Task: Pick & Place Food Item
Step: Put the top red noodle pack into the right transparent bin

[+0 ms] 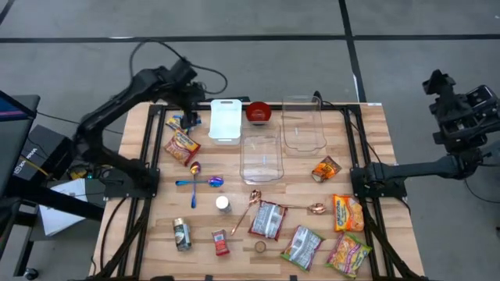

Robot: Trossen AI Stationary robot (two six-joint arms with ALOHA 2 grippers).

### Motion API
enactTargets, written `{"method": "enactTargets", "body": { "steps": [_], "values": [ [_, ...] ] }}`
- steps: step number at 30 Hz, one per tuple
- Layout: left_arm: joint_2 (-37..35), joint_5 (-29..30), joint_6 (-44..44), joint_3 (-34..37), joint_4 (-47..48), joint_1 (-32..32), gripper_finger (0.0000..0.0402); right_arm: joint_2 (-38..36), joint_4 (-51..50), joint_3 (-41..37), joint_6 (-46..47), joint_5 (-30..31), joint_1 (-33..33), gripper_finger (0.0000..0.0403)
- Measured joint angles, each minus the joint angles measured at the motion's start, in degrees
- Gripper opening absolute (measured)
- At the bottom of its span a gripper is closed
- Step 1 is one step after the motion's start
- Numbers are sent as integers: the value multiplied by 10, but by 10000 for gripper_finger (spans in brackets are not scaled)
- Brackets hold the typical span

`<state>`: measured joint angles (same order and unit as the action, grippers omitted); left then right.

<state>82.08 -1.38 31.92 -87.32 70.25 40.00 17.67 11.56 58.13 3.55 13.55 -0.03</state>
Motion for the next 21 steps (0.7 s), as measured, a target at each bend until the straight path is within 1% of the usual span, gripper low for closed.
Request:
{"method": "enactTargets", "body": {
  "steps": [3, 7, 12, 16, 19, 21],
  "values": [
    [13, -35, 32, 48, 19, 3, 284, 0, -6, 0, 1, -7, 0, 260],
    [23, -39, 74, 121, 38, 2, 284, 0, -9, 0, 5, -17, 0, 260],
    [23, -38, 118, 199, 20, 2, 284, 0, -13, 0, 10, -17, 0, 260],
    [23, -24, 128, 245, -32, 1, 284, 0, -14, 0, 10, -17, 0, 260],
    [23, -6, 129, 269, -87, 2, 284, 0, -23, 0, 10, -17, 0, 260],
    [26, -5, 129, 281, -105, 2, 284, 0, -25, 0, 12, -17, 0, 260]
  ]
}}
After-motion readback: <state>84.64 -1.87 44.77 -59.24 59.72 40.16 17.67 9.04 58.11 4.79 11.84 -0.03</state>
